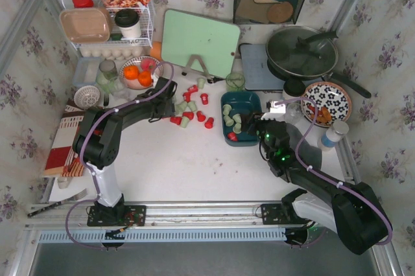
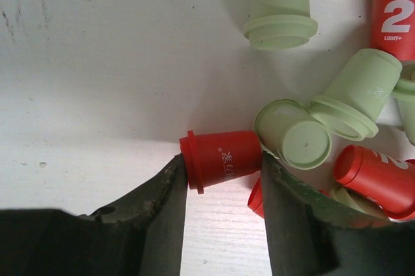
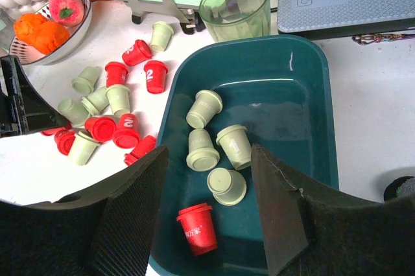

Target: Mix the coffee capsules in the storage basket

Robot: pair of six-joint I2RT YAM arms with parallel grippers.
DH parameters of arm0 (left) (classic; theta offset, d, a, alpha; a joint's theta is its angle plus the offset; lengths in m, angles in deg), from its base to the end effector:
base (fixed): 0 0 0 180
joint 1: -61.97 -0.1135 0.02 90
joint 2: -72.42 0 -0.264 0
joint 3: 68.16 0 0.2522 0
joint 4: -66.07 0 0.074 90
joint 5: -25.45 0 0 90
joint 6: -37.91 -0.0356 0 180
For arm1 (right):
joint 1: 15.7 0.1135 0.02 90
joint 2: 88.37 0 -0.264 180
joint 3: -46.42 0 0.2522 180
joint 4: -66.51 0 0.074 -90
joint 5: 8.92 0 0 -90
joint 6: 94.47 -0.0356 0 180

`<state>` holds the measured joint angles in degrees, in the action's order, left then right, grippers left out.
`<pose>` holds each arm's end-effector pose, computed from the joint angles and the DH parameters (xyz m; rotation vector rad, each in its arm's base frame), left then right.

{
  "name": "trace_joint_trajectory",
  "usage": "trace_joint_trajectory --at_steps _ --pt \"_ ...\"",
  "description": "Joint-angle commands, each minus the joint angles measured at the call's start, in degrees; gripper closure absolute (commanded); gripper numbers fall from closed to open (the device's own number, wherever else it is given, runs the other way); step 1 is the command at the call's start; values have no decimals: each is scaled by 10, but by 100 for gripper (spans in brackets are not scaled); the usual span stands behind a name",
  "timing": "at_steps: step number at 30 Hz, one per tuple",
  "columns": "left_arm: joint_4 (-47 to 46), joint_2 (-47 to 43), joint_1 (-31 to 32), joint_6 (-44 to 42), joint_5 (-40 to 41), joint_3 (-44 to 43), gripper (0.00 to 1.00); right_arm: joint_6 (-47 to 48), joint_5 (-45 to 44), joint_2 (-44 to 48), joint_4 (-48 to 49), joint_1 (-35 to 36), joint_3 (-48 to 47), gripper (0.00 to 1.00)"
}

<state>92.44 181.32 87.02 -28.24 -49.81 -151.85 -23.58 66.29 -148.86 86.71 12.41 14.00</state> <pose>0.3672 -0.1616 0.1709 -0.0840 2.4301 -0.0643 0.1982 0.0956 0.2097 0.0586 1.7182 0.3930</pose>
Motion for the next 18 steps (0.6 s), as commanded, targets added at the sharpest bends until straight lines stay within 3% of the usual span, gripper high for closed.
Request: trace_joint_trajectory --at_steps 1,9,18 --pt "4 -15 -1 -1 8 11 57 3 1 -1 17 0 -5 38" --pt "-15 -100 3 12 -11 58 66 2 1 2 17 0 -5 39" --pt "-74 -183 68 2 -80 60 66 2 -4 6 16 0 -4 38"
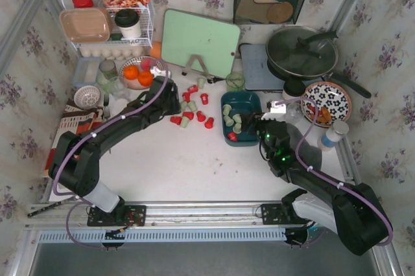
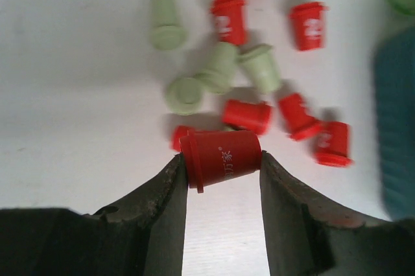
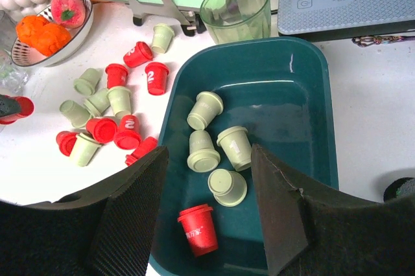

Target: Mix the coffee capsules in the storage basket

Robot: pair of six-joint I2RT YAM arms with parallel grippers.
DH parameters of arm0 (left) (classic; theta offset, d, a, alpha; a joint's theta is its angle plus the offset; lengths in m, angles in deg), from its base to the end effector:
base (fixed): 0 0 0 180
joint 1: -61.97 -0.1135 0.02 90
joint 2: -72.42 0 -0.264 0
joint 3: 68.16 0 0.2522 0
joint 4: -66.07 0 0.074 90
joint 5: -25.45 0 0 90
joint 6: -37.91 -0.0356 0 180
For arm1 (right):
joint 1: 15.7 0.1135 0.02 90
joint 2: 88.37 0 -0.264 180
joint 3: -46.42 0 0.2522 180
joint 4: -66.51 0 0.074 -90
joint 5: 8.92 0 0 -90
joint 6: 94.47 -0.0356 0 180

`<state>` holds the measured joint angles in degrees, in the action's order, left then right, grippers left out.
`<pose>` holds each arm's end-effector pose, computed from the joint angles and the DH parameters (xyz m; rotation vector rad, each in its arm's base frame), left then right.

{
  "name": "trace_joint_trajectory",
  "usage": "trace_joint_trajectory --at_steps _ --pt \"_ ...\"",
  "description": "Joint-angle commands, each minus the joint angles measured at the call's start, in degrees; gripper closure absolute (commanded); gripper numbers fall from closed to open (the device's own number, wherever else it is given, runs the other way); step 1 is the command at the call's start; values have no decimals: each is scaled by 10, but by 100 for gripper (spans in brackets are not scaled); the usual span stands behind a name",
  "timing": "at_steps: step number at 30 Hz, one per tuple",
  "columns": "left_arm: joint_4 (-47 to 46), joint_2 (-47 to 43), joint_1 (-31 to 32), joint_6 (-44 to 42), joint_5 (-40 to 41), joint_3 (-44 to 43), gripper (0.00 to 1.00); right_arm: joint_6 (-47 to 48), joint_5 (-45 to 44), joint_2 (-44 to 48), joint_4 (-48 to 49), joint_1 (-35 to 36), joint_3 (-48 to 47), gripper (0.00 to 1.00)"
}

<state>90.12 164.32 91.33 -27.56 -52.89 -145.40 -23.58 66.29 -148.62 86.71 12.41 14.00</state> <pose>0.3153 -0.1691 0.2454 -0.0153 2.2451 -0.2837 0.1979 0.0954 0.2106 0.0592 1.7142 0.3946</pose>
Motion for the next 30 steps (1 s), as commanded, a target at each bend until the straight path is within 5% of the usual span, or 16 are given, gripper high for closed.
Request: trace_joint_trajectory --at_steps 1,8,19,28,30 --pt "-63 -13 35 -5 -59 -6 66 1 -7 7 16 0 -3 38" --pt "-137 52 129 -34 -108 -63 65 1 -20 20 22 0 7 38" --pt "-80 213 206 -52 -86 -222 61 -7 -43 72 31 0 30 39" --pt "-66 231 213 -47 -81 -246 46 -8 -42 80 26 1 29 39" --pt "-75 214 213 -52 -80 -234 34 -6 -40 80 23 0 27 39"
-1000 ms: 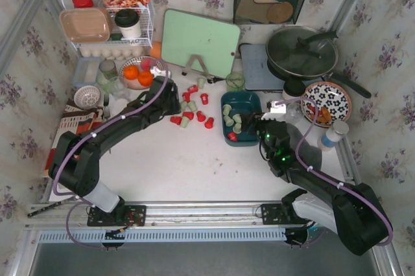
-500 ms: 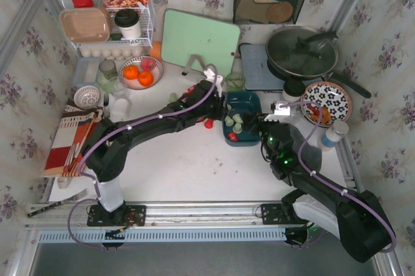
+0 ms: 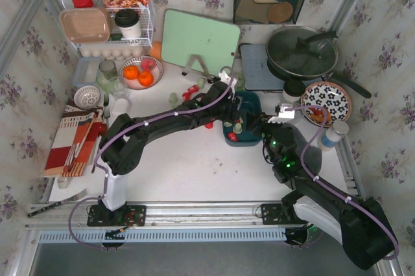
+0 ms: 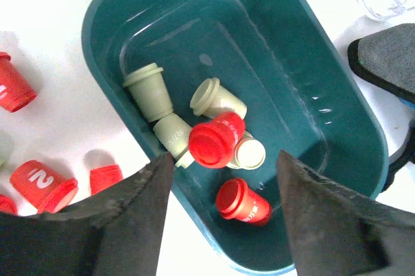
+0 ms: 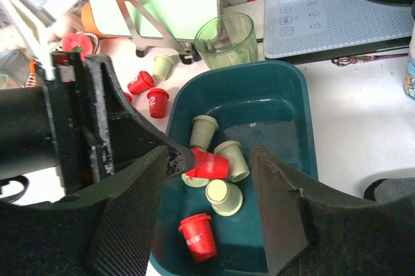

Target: Mix the coffee capsules in the storage basket

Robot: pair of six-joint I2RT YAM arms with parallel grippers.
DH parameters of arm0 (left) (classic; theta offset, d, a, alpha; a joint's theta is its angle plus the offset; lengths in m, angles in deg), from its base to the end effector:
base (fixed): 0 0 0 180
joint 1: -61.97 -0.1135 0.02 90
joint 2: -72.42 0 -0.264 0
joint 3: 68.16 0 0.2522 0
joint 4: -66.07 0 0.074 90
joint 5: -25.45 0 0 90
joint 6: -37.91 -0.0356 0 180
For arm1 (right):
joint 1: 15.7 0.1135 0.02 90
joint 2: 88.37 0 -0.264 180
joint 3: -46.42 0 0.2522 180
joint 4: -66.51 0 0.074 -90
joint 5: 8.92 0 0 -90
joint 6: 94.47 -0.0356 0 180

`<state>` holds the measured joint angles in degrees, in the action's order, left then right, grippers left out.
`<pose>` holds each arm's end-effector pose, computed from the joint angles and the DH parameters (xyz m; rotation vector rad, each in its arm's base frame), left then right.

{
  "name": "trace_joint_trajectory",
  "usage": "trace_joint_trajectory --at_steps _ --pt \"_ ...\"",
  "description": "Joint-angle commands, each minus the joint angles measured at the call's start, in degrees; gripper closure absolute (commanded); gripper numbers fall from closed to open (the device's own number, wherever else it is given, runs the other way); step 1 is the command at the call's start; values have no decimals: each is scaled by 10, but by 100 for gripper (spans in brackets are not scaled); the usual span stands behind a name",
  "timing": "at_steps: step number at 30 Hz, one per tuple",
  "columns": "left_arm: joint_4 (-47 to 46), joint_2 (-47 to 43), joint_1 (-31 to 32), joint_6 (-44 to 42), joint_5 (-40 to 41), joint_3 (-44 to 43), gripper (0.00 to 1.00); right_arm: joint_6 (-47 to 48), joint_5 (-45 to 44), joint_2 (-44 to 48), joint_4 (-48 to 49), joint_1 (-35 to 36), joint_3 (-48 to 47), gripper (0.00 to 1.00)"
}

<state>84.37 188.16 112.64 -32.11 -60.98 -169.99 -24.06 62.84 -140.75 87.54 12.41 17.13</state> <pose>0.3009 -0.3638 0.2323 0.5466 2.1352 -0.6472 0.1804 0.0837 0.2198 0.1282 1.6136 0.3891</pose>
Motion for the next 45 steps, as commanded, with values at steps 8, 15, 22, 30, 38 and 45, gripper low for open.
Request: trace_joint_trajectory --at_steps 8,15,22,30,38,45 --pt "-16 -143 0 -28 63 80 34 5 9 -10 8 2 -16 39" --pt "61 -347 0 -25 209 212 34 37 24 -62 1 39 -47 39" --pt "239 -570 -1 21 292 303 32 68 94 -137 -33 74 -113 39" --pt "450 -782 -1 22 305 305 32 94 93 -235 -93 125 -205 39" --pt "501 -915 -1 -22 361 327 29 41 46 -368 -168 166 -322 42" --pt "483 -976 -4 -33 345 348 28 -58 -59 -455 -233 181 -386 47"
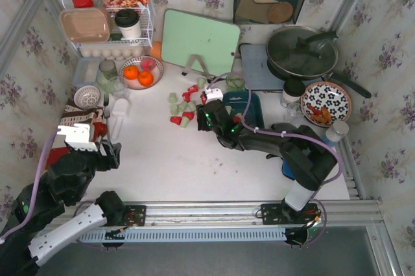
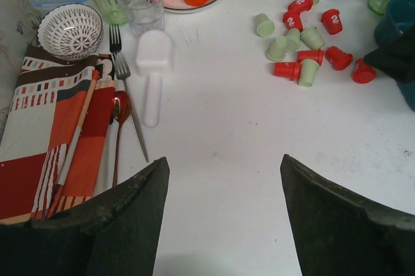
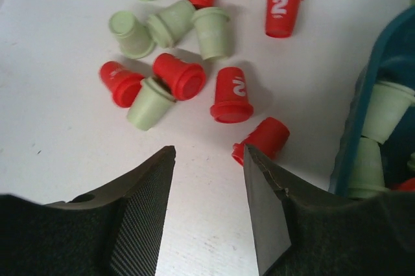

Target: Mix the coffee capsules in the storage basket

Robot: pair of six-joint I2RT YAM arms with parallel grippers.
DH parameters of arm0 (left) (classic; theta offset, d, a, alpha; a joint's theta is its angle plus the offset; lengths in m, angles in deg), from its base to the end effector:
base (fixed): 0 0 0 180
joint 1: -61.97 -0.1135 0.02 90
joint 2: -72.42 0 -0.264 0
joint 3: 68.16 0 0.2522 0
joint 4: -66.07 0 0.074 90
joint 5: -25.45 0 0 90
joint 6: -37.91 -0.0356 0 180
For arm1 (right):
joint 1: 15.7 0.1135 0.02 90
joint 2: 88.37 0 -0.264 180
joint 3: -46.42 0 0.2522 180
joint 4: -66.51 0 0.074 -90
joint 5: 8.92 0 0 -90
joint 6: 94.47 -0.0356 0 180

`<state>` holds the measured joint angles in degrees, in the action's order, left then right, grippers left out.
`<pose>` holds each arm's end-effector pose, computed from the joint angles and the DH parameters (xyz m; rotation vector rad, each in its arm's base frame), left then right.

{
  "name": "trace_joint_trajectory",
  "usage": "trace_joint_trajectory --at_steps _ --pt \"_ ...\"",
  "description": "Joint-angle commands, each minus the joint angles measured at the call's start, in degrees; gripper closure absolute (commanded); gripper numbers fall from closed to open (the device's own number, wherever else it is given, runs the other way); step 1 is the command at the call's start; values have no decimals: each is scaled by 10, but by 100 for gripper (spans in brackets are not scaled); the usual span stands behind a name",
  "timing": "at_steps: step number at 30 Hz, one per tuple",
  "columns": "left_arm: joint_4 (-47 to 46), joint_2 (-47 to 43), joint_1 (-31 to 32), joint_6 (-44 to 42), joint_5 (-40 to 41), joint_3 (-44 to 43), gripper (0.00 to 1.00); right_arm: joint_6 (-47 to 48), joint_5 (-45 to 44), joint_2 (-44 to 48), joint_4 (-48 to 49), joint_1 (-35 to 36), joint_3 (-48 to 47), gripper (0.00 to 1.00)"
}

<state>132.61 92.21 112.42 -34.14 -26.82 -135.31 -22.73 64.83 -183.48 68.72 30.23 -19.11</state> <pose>0.0416 -0.0161 0.3548 0.0833 1.8368 -0.2090 0.2568 0.2509 0.2022 -0.3166 2.0285 0.4138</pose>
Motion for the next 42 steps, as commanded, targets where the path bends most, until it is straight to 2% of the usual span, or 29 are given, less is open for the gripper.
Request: trace_joint_trajectory --at_steps 1,7,13,22,23,25,27,32,37,42 --pt "3 -22 -2 -10 2 3 28 -86 -96 -37 -49 3 -29 47" --pt "3 -29 -8 -6 -21 2 28 -161 -154 -94 -98 4 -71 48" --pt "2 -32 -20 -10 -39 1 28 -182 -165 -143 -158 4 -124 48" --pt "-9 -47 -35 -16 -55 7 28 -190 -161 -163 -178 4 -128 49" --pt "-10 -47 -37 -16 -56 7 28 -190 -157 -165 -177 4 -128 51" --pt "-10 -47 -39 -16 -58 7 28 -184 -144 -163 -166 4 -125 65" --pt "-10 -47 -41 -16 -59 7 28 -180 -131 -156 -156 4 -120 72" --pt "-12 -47 -45 -17 -60 9 28 -173 -108 -122 -142 4 -111 74" --pt "-17 -45 -56 -21 -68 10 28 -132 -99 -48 -118 4 -91 75" --pt "-22 -41 -66 -22 -79 12 27 -83 -173 40 -122 4 -61 75"
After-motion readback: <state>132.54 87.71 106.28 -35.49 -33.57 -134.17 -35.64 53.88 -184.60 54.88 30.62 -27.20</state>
